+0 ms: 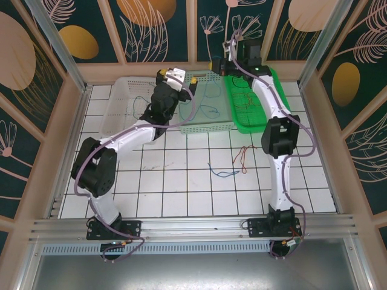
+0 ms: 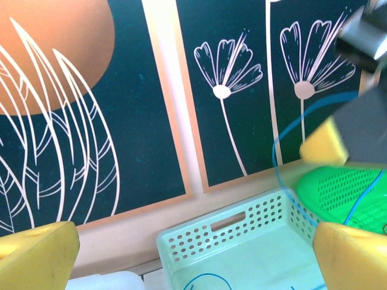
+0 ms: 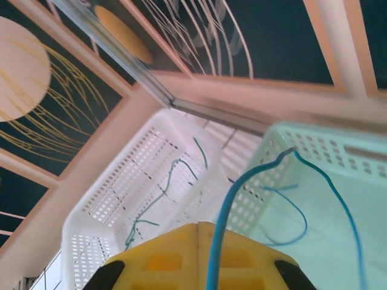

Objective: Untangle the cables

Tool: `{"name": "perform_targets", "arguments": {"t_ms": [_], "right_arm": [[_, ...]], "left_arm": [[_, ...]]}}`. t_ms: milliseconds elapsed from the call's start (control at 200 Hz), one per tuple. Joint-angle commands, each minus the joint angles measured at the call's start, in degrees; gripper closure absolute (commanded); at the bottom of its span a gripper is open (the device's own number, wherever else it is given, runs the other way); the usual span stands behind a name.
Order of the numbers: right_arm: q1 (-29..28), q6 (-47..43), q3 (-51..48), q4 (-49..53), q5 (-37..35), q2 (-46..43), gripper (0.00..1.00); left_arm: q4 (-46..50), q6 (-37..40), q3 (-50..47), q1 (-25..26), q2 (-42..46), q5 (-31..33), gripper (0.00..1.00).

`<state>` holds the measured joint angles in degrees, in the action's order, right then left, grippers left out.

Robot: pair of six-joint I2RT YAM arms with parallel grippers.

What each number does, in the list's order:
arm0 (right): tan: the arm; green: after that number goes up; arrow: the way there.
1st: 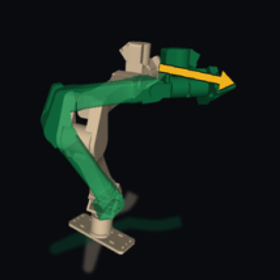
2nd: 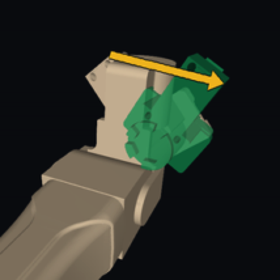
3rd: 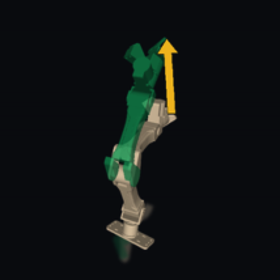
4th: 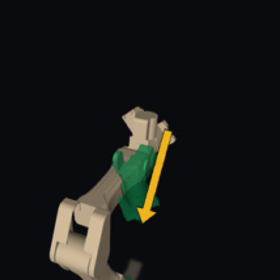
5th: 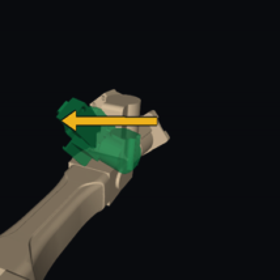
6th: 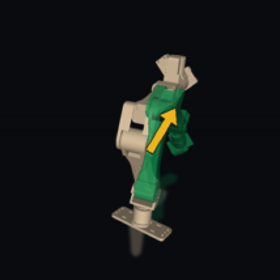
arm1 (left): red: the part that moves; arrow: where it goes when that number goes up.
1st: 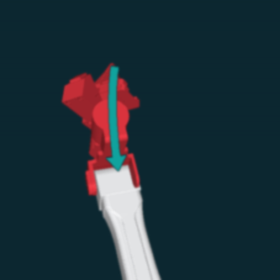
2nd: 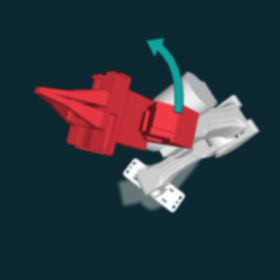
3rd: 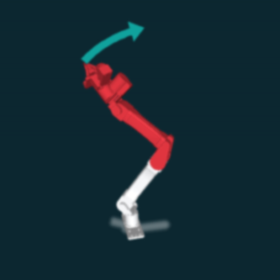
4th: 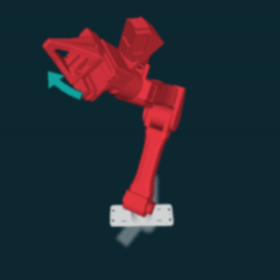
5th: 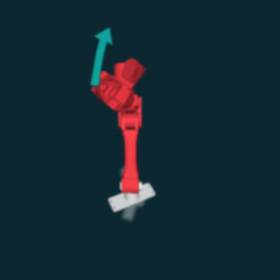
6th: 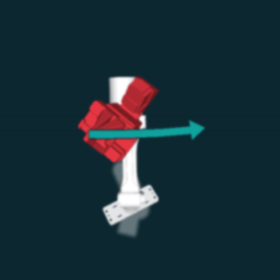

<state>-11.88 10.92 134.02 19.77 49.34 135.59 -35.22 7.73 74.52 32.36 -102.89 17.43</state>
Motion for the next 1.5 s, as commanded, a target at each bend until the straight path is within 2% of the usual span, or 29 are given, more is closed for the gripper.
{"name": "perform_targets", "arguments": {"t_ms": [0,170,245,280,315,345,375,490,656,806,956,1056,1221,1321,1386,1456,1496], "right_arm": [[0.07,2.45,3.03,-0.32,-0.05,5.87,1.0],[-0.48,3.77,2.53,1.15,-0.57,9.55,0.98],[-0.76,3.76,1.93,2.3,-1.65,9.87,0.73],[-0.74,4.02,1.74,2.76,-1.7,9.95,0.56],[-0.7,4.66,1.77,3.01,-1.67,9.96,0.34],[-0.58,5.34,2.0,3.44,-1.74,10.04,0.21],[-0.41,5.73,2.36,4.11,-1.47,9.97,0.15],[0.15,5.28,2.65,8.13,-1.17,7.49,0.02],[-0.4,2.38,-10.14,4.95,-1.79,-4.78,0.01],[-1.71,4.89,-19.55,-0.28,0.99,-13.68,0.01],[-4.48,0.41,-20.69,6.08,0.87,-17.77,0.03],[-5.6,-3.48,-28.46,9.02,-5.97,-25.14,0.08],[-5.44,-4.83,-59.1,1.66,-23.39,-47.32,0.18],[-5.33,-2.93,-70.95,3.47,-31.68,-57.44,0.21],[-5.17,0.31,-75.88,6.19,-34.35,-61.35,0.29],[-5.77,2.14,-80.01,7.54,-33.02,-64.29,0.35],[-6.55,4.05,-82.19,7.65,-33.08,-65.96,0.42]], "left_arm": [[-3.31,-4.05,-5.02,0.14,3.82,0.96,0.01],[-3.37,-7.62,-9.94,0.12,7.44,-1.54,0.01],[-2.83,-8.12,-11.82,0.16,8.71,-4.19,0.01],[-1.78,-7.91,-12.17,0.25,9.14,-5.9,0.01],[-0.39,-8.08,-12.21,0.58,9.4,-6.43,0.01],[0.63,-8.18,-12.25,0.9,9.56,-6.49,0.01],[1.47,-8.28,-12.5,1.28,9.8,-6.59,0.01],[1.58,-8.7,-15.49,3.02,11.5,-7.64,0.02],[0.54,-11.12,-19.2,4.74,13.38,-6.36,0.01],[-0.72,-13.88,-22.11,4.71,14.17,-6.6,0.02],[-0.47,-14.77,-23.1,4.74,14.67,-6.62,0.02],[0.6,-13.9,-24.41,4.73,15.97,-8.1,0.01],[3.05,-13.14,-27.7,5.31,16.91,-10.5,0.01],[2.14,-14.32,-30.42,5.3,17.67,-10.64,0.02],[1.74,-14.86,-31.4,5.36,17.96,-12.69,0.02],[1.94,-15.72,-31.54,5.5,17.65,-14.0,0.01],[2.26,-16.18,-31.67,5.49,17.34,-14.02,0.02]]}}
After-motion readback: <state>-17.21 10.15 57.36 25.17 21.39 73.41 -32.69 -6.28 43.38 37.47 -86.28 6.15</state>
